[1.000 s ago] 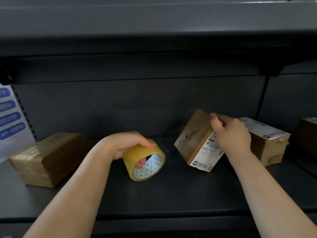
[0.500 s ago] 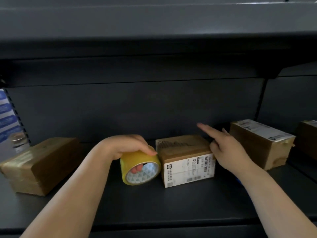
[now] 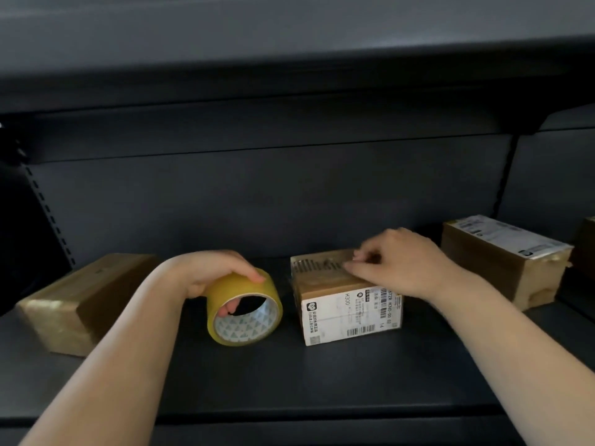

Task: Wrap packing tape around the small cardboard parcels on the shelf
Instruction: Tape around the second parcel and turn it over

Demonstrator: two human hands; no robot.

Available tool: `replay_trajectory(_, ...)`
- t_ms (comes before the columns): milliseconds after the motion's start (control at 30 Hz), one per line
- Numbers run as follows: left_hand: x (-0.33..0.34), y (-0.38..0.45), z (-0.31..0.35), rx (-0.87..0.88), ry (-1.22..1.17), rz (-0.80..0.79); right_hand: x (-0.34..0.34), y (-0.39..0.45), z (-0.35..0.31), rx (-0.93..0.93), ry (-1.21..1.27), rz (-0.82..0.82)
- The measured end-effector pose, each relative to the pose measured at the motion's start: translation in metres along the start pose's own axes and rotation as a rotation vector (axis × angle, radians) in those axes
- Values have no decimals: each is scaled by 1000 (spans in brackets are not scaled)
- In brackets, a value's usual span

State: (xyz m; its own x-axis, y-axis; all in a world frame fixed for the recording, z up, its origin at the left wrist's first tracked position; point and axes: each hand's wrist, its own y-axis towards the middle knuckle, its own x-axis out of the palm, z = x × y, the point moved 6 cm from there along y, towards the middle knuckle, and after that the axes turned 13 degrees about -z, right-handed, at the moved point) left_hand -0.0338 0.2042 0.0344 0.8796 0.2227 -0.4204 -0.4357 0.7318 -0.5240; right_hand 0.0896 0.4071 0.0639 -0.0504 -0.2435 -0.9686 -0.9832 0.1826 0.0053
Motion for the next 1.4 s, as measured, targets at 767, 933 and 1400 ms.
replay_trajectory(767,22,15,29,288,86,-69,19,37,32,23,586,172)
replay_trajectory(933,34,17,36,270,130,-87,20,42,39,70,571,202)
replay_trajectory(1400,53,38,29,312,-245,29,-30,-30,89,218,366,436)
